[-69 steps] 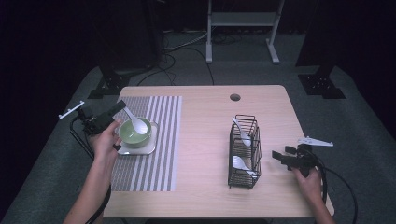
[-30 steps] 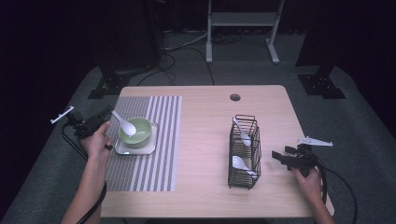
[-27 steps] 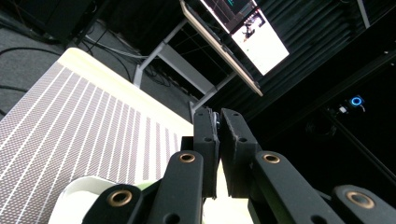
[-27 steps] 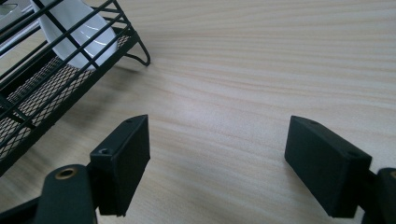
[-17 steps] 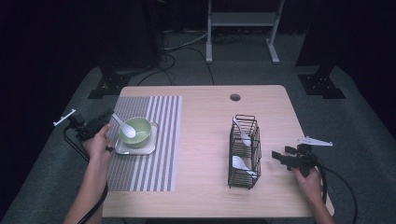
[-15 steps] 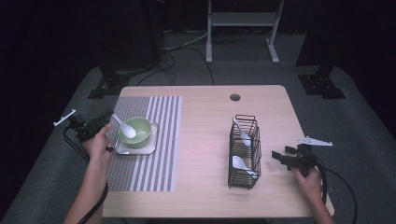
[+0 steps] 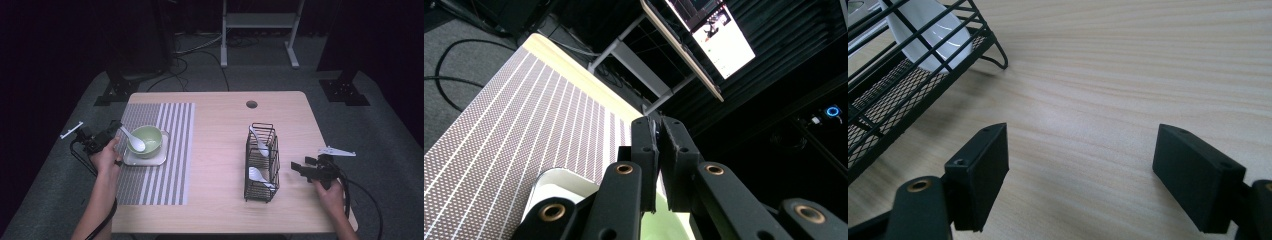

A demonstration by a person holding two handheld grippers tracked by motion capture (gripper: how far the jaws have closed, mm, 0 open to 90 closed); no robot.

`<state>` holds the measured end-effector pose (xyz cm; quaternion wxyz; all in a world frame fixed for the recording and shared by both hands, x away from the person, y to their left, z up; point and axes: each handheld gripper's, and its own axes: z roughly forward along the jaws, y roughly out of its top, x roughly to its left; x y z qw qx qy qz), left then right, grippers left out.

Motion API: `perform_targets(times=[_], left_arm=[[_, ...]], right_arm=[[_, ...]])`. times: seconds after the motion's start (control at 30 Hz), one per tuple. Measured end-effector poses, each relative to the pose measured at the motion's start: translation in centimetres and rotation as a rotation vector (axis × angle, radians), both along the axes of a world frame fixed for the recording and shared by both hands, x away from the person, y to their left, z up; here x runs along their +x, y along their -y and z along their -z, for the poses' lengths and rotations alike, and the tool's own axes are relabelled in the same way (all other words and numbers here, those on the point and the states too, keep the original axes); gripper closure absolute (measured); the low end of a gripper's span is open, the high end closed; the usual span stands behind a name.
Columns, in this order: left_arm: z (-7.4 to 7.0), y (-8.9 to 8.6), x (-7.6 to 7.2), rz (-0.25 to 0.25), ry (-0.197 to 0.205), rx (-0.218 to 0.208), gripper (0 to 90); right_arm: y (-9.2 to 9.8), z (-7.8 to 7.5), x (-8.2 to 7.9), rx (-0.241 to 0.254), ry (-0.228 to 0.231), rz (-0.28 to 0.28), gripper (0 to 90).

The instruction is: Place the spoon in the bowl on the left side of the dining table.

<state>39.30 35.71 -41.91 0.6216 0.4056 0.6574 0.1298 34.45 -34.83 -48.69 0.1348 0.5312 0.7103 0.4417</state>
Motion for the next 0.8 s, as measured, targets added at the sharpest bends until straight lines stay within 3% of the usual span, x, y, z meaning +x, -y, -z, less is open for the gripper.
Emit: perform_targets(times=[0.53,0.8], left_arm=[[1.6,0.3,0.0,0.006,-0.023,-0.005,85.0],[2.1,-0.1,-0.1,-0.002,-0.039,0.019,82.2]], right_arm=[[0.0,0.0,0.0,0.004,-0.005,-0.002,21.3],[0.1,0.0,0.1,0.011,-0.008,-0.001,21.4]])
